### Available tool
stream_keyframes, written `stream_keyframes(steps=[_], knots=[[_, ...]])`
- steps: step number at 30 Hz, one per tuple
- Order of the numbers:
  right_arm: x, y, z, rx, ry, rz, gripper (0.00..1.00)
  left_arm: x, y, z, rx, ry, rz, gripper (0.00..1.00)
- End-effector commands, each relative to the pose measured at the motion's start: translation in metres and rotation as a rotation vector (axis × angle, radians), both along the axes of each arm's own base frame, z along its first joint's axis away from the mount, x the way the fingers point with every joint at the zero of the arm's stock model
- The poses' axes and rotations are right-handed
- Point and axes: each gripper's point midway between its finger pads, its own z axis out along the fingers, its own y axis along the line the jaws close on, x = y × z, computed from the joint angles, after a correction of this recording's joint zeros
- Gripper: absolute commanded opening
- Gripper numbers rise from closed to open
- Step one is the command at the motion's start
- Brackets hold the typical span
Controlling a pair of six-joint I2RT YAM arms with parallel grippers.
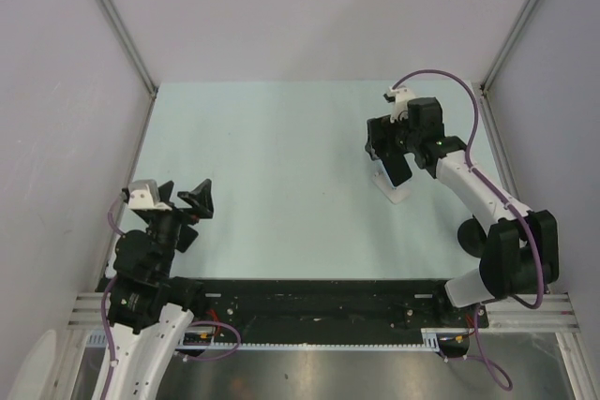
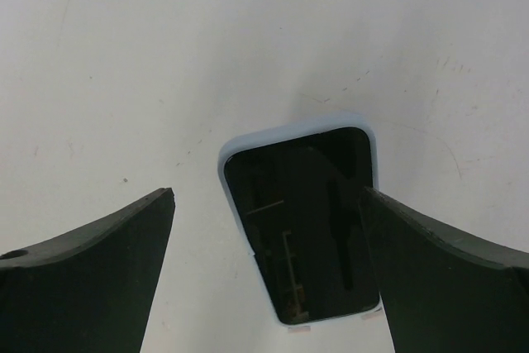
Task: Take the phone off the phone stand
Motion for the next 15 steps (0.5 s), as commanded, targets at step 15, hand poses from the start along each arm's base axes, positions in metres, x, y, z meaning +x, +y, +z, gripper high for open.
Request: stream_keyframes(steps=[15], knots=[[0.025,-0.003,-0.012,-0.074,-0.026,0.068,1.00,0.006,-0.006,0.000,0.026,0.001,-0.028,1.00]])
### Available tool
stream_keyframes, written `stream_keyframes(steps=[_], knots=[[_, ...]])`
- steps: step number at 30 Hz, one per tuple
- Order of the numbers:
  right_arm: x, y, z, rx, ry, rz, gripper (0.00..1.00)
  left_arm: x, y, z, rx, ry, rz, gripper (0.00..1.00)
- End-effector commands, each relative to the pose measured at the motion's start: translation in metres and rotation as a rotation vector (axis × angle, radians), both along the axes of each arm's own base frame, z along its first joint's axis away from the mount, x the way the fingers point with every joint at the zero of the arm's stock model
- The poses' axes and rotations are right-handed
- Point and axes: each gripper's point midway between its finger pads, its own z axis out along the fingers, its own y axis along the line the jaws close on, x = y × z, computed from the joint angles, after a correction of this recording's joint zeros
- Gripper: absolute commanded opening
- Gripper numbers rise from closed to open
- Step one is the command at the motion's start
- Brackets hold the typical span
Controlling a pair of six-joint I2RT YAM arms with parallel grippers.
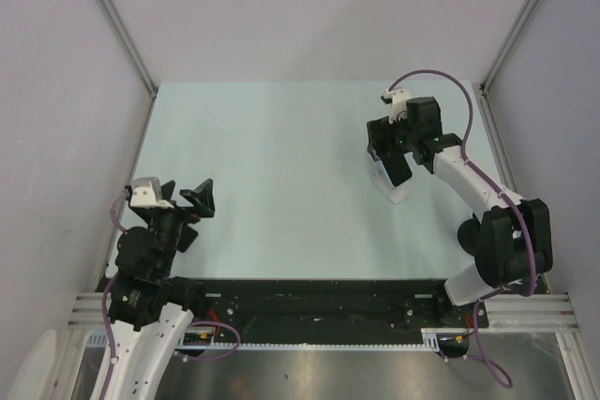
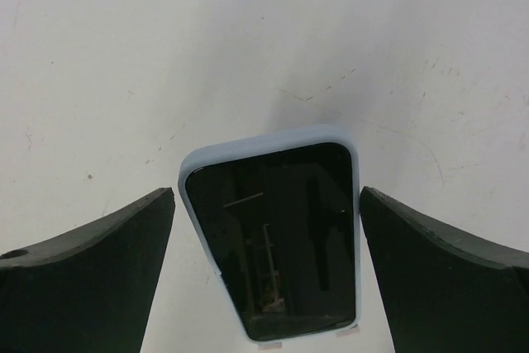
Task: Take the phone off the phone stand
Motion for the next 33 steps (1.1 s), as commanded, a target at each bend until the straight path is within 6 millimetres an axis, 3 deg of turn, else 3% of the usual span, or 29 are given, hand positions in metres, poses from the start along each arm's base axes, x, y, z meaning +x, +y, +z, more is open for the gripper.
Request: stream_keyframes(steps=[1,5,12,26,29,32,33], knots=[[0.015,0.005,0.011,-0.005,-0.050,0.027,1.00,0.002,-0.005,0.004,0.017,-0.021,-0.028,1.00],[0.016,0.004,0.010,-0.017,-0.054,0.034,1.00,0.003,-0.006,0.004,0.019,-0.019,-0.033,1.00],[0.014,0.005,0.003,-0.038,-0.038,0.044,0.87,0.003,-0.009,0.003,0.021,-0.014,-0.046,1.00],[0.015,-0.001,-0.012,-0.139,-0.025,0.009,0.90,0.006,-0.020,-0.002,0.025,0.015,-0.101,1.00],[0.013,0.001,-0.005,-0.143,-0.042,0.008,0.83,0.007,-0.024,-0.003,0.020,0.023,-0.120,1.00],[0.011,0.003,0.013,-0.122,-0.082,-0.001,0.67,0.007,-0.029,-0.004,0.007,0.030,-0.143,1.00],[0.010,0.003,0.025,-0.109,-0.110,-0.008,0.57,0.008,-0.031,-0.007,0.005,0.044,-0.151,1.00]])
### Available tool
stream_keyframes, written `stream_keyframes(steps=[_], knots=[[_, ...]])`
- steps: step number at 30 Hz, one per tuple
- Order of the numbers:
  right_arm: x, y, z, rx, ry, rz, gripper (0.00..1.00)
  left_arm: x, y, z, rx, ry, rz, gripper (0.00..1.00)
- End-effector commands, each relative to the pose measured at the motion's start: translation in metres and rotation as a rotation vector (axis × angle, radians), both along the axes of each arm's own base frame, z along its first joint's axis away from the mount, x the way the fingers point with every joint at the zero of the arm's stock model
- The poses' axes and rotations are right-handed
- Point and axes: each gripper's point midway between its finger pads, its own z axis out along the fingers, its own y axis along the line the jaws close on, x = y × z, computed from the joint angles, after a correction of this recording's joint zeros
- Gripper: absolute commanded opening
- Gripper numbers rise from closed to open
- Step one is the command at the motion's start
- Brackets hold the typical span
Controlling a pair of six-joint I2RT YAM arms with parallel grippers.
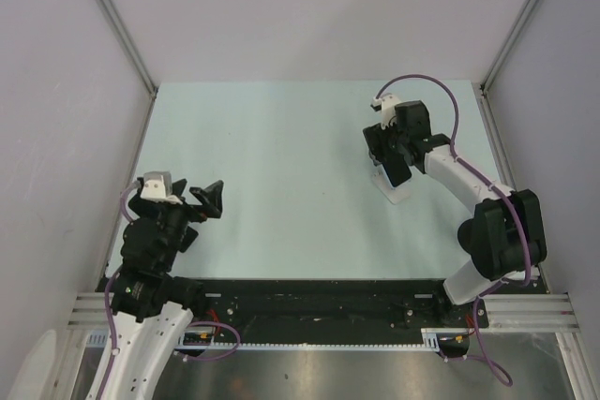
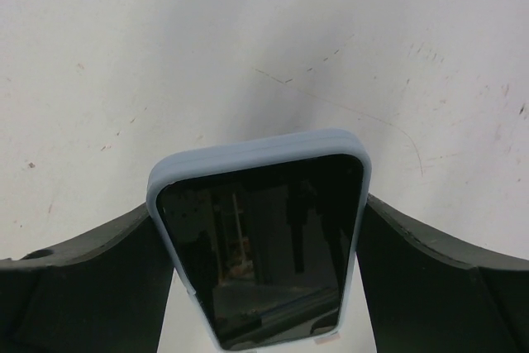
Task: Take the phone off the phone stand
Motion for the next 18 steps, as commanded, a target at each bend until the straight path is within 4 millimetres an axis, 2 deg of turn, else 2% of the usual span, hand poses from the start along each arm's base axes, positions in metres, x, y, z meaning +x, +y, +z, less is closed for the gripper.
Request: stream_keyframes(steps=[1,6,7,10,11,15,18], knots=[[0.004,0.007,0.058,0.055,-0.137,-0.013,0.52,0.003,-0.014,0.004,-0.016,-0.001,-0.069,1.00],[-0.001,0.007,0.093,0.109,-0.215,-0.056,0.26,0.007,-0.033,0.000,-0.035,0.054,-0.159,1.00],[-0.002,0.001,0.103,0.109,-0.244,-0.087,0.23,0.009,-0.041,-0.001,-0.036,0.075,-0.193,0.99],[-0.008,0.002,0.126,0.162,-0.289,-0.117,0.18,0.012,-0.055,0.004,-0.059,0.096,-0.252,0.99],[-0.010,0.003,0.132,0.201,-0.295,-0.136,0.13,0.012,-0.058,0.005,-0.064,0.099,-0.265,0.99],[-0.021,0.014,0.154,0.358,-0.296,-0.179,0.05,0.015,-0.077,0.013,-0.092,0.099,-0.325,0.99],[-0.030,0.024,0.167,0.501,-0.268,-0.225,0.00,0.015,-0.098,0.017,-0.114,0.097,-0.382,0.99]])
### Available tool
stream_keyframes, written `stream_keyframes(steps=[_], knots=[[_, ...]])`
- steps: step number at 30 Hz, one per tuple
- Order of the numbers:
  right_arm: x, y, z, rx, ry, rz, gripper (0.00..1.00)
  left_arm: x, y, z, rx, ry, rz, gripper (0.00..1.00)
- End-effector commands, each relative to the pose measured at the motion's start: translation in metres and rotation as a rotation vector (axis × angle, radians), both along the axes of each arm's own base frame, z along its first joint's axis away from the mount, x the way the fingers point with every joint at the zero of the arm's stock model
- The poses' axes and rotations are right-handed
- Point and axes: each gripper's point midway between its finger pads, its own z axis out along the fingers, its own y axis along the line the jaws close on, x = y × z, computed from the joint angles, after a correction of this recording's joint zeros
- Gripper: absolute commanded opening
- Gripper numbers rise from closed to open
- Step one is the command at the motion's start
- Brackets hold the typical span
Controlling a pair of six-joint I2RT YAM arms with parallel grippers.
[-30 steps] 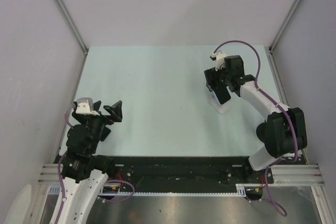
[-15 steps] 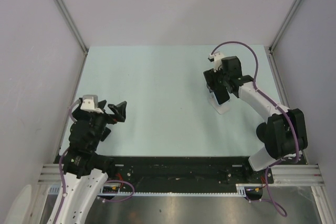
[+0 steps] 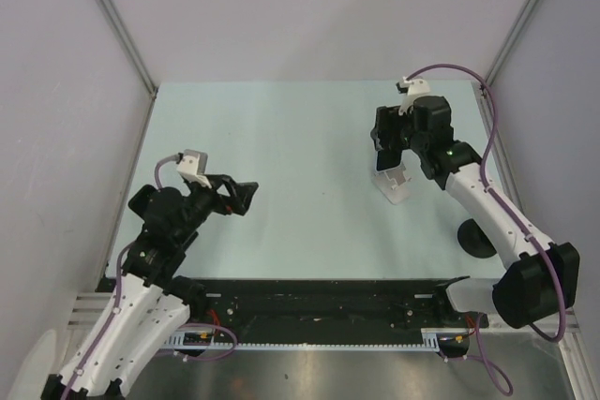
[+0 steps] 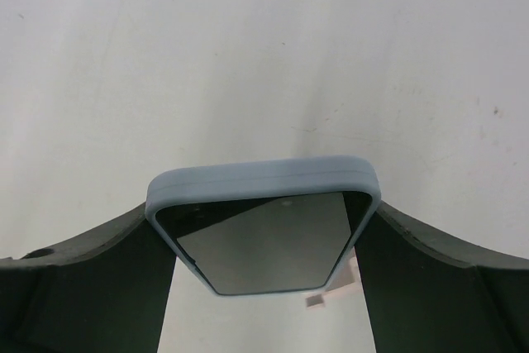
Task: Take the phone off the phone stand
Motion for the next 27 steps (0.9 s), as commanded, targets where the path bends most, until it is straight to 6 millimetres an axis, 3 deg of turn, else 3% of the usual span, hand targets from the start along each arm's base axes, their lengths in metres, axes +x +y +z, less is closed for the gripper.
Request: stream_keyframes(steps=[1,9,15,16,22,27], knots=[[-0.004,0.019,0.062,0.300,-0.084,-0.073,0.00,-0.004,-0.039,0.048,-0.116,-0.097,-0.121,0.99],[-0.024,0.049,0.069,0.489,-0.004,-0.114,0.00,-0.009,-0.106,0.062,-0.195,-0.136,-0.282,0.99],[-0.042,0.082,0.065,0.578,0.080,-0.089,0.00,-0.009,-0.148,0.055,-0.150,-0.139,-0.358,1.00],[-0.044,0.087,0.063,0.579,0.090,-0.082,0.00,-0.007,-0.155,0.047,-0.132,-0.122,-0.365,1.00],[-0.054,0.113,0.055,0.638,0.142,-0.029,0.00,0.004,-0.172,0.039,-0.122,-0.116,-0.340,0.99],[-0.060,0.122,0.054,0.663,0.158,-0.004,0.00,0.012,-0.183,0.014,-0.089,-0.066,-0.328,0.92]])
